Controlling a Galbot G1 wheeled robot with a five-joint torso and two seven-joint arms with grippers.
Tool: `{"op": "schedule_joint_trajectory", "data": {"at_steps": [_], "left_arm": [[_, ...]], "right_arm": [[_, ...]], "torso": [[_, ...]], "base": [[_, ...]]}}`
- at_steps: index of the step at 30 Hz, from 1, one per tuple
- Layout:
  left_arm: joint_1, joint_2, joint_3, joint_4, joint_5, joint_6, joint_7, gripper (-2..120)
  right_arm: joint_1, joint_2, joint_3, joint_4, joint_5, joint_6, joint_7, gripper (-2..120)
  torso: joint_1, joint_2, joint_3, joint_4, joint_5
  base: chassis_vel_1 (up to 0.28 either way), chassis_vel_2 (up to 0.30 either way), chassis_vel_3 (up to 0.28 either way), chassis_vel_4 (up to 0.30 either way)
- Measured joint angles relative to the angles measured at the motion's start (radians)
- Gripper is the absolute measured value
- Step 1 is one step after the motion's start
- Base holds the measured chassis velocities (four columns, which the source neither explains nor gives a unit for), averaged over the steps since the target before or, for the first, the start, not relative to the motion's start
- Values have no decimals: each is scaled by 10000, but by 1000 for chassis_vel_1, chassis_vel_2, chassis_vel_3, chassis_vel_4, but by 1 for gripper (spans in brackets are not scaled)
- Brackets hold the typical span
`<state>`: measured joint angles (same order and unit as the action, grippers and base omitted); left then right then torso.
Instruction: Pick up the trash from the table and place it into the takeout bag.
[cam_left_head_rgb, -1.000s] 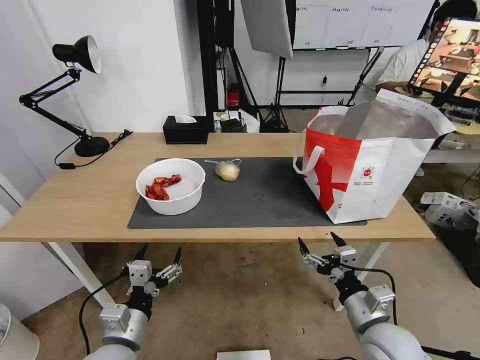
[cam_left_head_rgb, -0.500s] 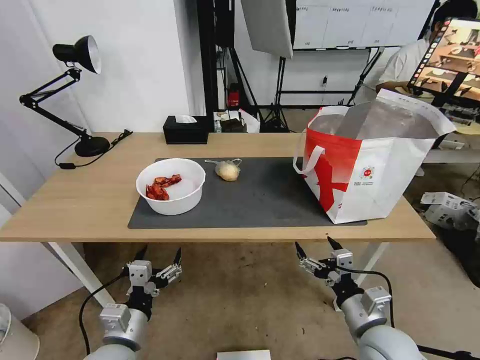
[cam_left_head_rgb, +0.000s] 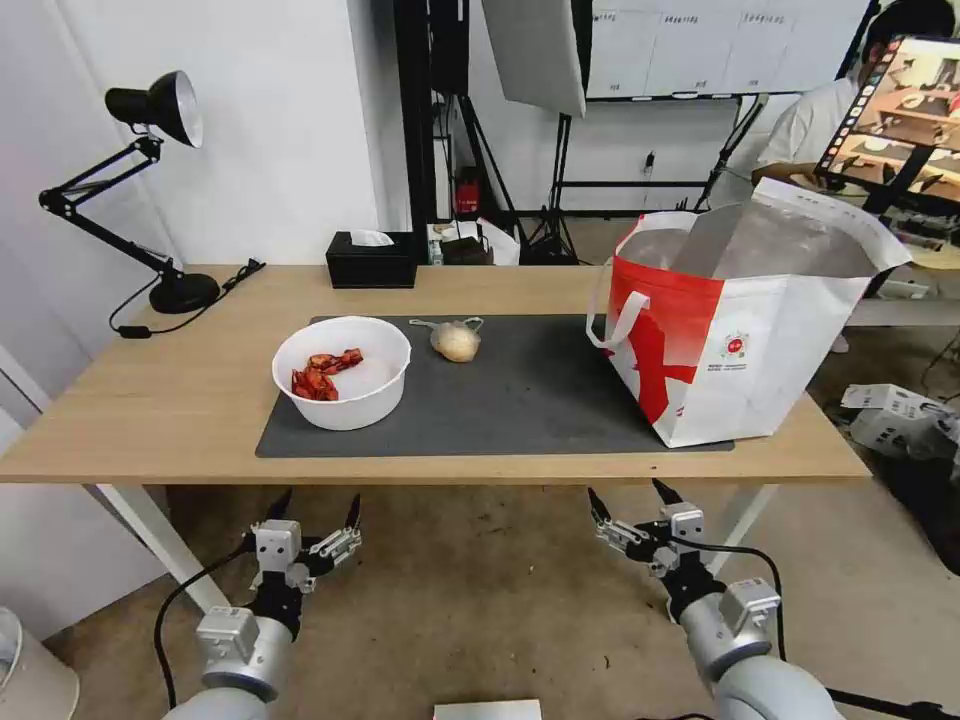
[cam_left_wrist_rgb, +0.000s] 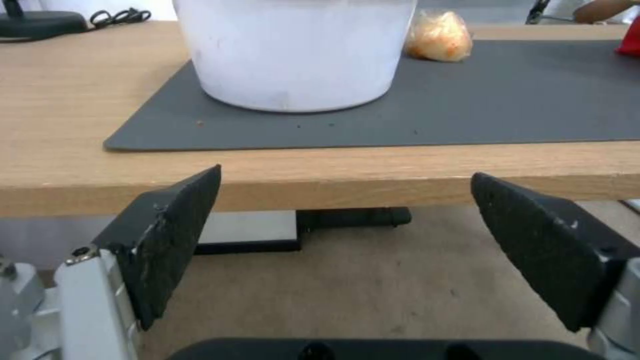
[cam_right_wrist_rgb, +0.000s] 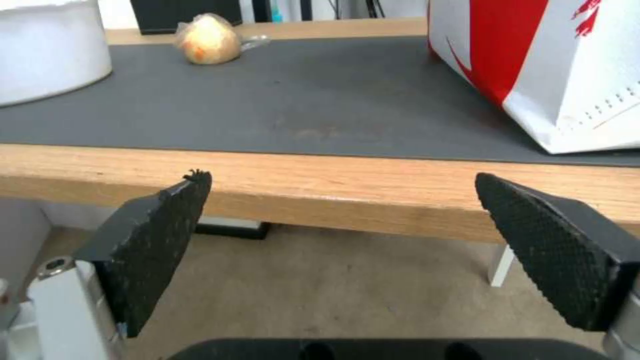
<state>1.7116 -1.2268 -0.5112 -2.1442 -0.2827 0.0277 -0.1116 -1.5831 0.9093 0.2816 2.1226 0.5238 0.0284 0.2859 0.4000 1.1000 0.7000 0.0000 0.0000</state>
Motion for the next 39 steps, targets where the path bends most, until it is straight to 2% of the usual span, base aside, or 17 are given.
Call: {"op": "schedule_joint_trajectory", "data": {"at_steps": [17,21,23,25,28,29,30,32,33,36,37,39], "left_arm": [[-68,52,87,-9,-7,-60,0,100],[-111,170,150,-167,-41,-62,5,100],[-62,169,130,-251,-49,-62,6,100],[-47,161,121,-267,-51,-62,6,100],[25,110,64,-373,-52,-60,7,100],[25,110,64,-373,-52,-60,7,100],[41,93,55,-397,-52,-57,2,100],[70,56,47,-422,-46,-50,6,100],[70,56,47,-422,-46,-50,6,100],[109,9,7,-416,-38,-47,6,100],[109,9,7,-416,-38,-47,6,100],[114,-10,-22,-373,-38,-47,5,100]], "right_arm": [[636,-41,-325,388,537,-226,-63,100],[1693,-330,-516,311,974,-115,-348,100],[2835,-645,-900,-197,1440,-148,-793,100],[3201,-720,-1077,-379,1567,-157,-863,100],[6071,-971,-2753,-1692,2338,-181,-1127,100],[6071,-971,-2753,-1692,2338,-181,-1127,100],[6743,-942,-3232,-2024,2541,-184,-1155,100],[8427,-639,-4377,-2980,2998,-212,-1160,100],[8427,-639,-4377,-2980,2998,-212,-1160,100],[10691,224,-5800,-4719,3389,-239,-1099,100],[10691,224,-5800,-4719,3389,-239,-1099,100],[11615,856,-6417,-5677,3555,-316,-1067,100]], "torso": [[-1,0,0,-1,0],[-1,0,0,-2,0],[0,0,1,0,0],[0,0,0,-2,2],[0,-1,2,2,0],[0,-1,2,2,0],[2,-1,2,5,-2],[2,-3,3,1,2],[2,-3,3,1,2],[2,-3,3,3,-1],[2,-3,3,3,-1],[3,-2,3,2,-6]], "base": [[0,0,0,0],[0,0,0,0],[0,0,0,0],[0,0,0,0],[0,0,0,0],[0,0,0,0],[0,0,0,0],[0,0,0,0],[0,0,0,0],[0,0,0,0],[0,0,0,0],[0,0,0,0]]}}
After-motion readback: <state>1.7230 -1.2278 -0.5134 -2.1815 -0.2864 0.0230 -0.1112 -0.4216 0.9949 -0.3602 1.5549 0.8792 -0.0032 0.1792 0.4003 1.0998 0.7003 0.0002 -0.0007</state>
